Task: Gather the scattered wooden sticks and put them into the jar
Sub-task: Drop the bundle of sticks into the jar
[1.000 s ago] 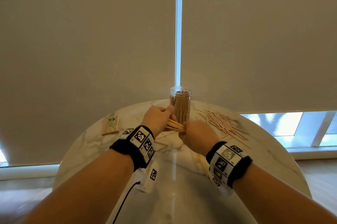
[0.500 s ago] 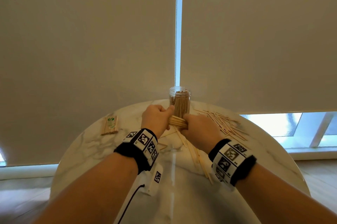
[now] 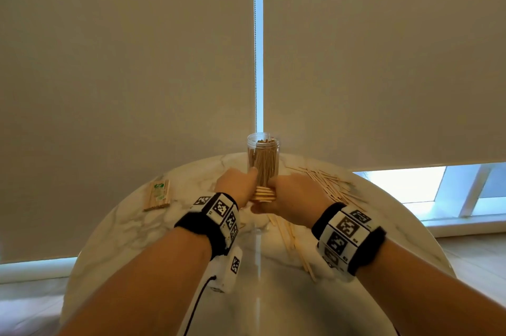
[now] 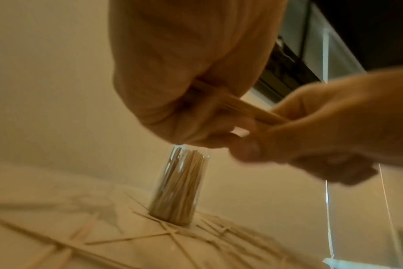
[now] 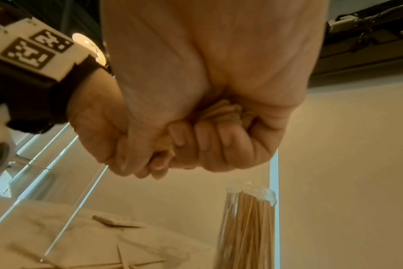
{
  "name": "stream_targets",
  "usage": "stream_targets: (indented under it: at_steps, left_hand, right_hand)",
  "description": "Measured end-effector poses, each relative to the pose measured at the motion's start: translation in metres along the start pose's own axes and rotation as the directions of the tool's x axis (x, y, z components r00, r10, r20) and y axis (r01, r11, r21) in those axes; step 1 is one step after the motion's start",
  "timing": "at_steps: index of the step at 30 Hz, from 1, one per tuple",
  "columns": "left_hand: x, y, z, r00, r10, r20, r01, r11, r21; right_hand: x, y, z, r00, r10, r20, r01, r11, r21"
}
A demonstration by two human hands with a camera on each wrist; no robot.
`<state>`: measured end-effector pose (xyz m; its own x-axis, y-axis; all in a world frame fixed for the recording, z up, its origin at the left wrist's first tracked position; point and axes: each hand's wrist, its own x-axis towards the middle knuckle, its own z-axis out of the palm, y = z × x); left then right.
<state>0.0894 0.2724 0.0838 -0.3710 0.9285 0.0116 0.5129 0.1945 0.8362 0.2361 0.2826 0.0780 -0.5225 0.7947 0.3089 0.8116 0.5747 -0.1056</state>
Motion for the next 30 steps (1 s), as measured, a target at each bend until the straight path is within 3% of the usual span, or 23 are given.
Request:
stream_targets:
  at_steps: [1,3,4,6,8,13,16,19,26,30]
  left_hand:
    - [0.004,-0.003,0.001,0.999,0.040,-0.009,-0.038,0.984,0.173]
    - [0.012,-0.007,0.001,0.996,0.085,0.039,-0.093,0.945,0.315]
    - [0.014,-0.006,0.001,0.995,0.080,0.068,-0.096,0.951,0.292]
    - [0.017,-0.002,-0.001,0.996,-0.011,0.092,0.010,1.000,0.014]
    - [0.028,0.003,-0.005,0.992,-0.083,0.095,0.098,0.982,-0.162]
    - [0.081,0.007,-0.019,0.992,-0.079,0.094,0.101,0.960,-0.261]
    - [0.117,0.006,-0.016,0.988,-0.039,0.150,0.048,0.997,-0.061]
    - [0.145,0.010,-0.002,0.982,0.079,0.170,-0.089,0.995,0.048]
    - [0.182,0.008,0.030,0.944,0.257,0.208,-0.217,0.956,-0.199]
    - [0.185,-0.009,0.039,0.914,0.381,0.139,-0.335,0.902,-0.273]
  right_hand:
    - [0.000,0.001,-0.001,0.999,-0.032,0.004,0.031,0.999,0.029]
    - [-0.001,0.001,-0.005,0.995,-0.100,0.024,0.098,0.993,0.068]
    - [0.000,0.003,-0.007,0.992,-0.126,0.023,0.125,0.991,0.058]
    - [0.007,0.009,-0.014,0.989,-0.150,0.008,0.150,0.989,0.015]
    - [0.022,0.017,-0.025,0.990,-0.143,0.002,0.143,0.989,-0.023]
    - [0.083,0.051,-0.067,0.997,-0.024,-0.072,0.015,0.992,-0.121]
    - [0.130,0.061,-0.084,0.998,0.050,-0.023,-0.054,0.972,-0.228]
    - [0.175,0.057,-0.085,0.992,0.098,0.074,-0.065,0.932,-0.356]
    - [0.238,0.027,-0.060,0.962,0.104,0.254,0.058,0.829,-0.557]
    - [0.253,0.015,-0.032,0.936,0.092,0.341,0.143,0.783,-0.605]
